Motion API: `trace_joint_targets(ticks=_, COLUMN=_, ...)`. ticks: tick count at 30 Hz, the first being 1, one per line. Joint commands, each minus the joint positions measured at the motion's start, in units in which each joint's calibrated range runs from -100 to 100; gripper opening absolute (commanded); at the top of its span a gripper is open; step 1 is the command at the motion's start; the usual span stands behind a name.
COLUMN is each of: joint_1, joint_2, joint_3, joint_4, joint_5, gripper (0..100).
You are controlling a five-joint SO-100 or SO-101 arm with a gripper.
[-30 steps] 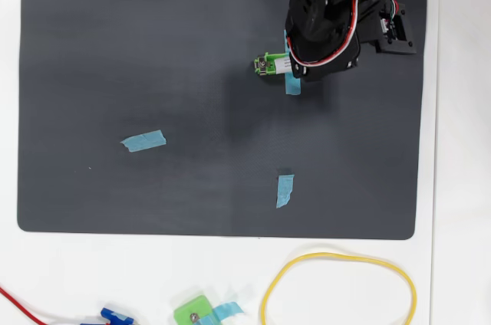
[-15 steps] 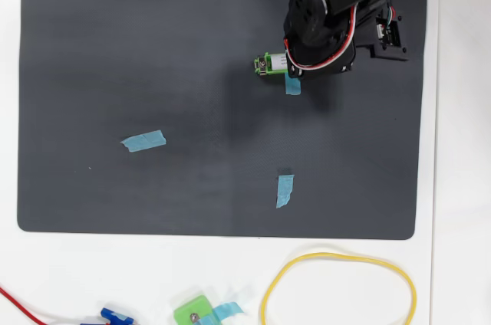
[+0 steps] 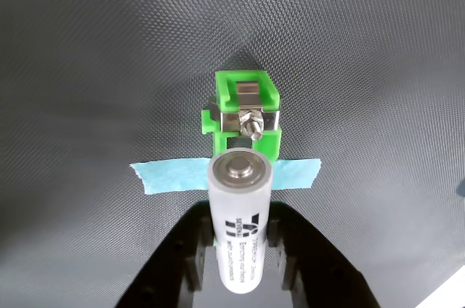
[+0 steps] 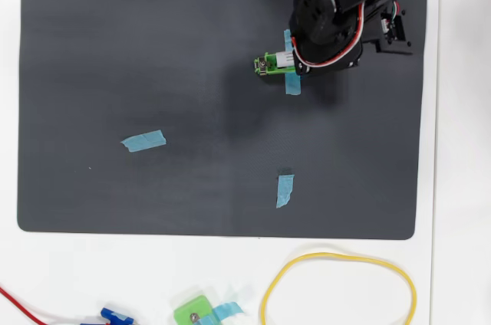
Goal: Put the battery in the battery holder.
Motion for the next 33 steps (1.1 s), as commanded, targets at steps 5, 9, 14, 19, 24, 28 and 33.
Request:
trace_joint_targets(ticks=5, joint_1=0.0, joint_2=-0.2, joint_3=-1.1, joint_4=-0.5, joint_5=0.0, gripper=0)
trace_joint_targets(ticks=9, joint_1=0.0, joint_2=0.2, joint_3=-1.1, joint_4=-0.5, joint_5=0.1, gripper=0)
trace_joint_targets(ticks=14, joint_1=0.0, joint_2=0.6, joint_3=-1.1, joint_4=-0.5, joint_5=0.2, gripper=0)
trace_joint_targets(ticks=19, joint_1=0.1, joint_2=0.7, joint_3=-1.1, joint_4=-2.1, joint_5=0.3, gripper=0)
trace_joint_targets(ticks=24, joint_1=0.1, joint_2=0.7, joint_3=-1.1, joint_4=-2.2, joint_5=0.3, gripper=0)
trace_joint_targets(ticks=28, joint_1=2.5, joint_2=0.7, joint_3=-1.1, joint_4=-2.6, joint_5=0.2, gripper=0)
trace_joint_targets(ticks=33, joint_1=4.4, joint_2=0.7, joint_3=-0.9, joint_4=-4.7, joint_5=0.0, gripper=0)
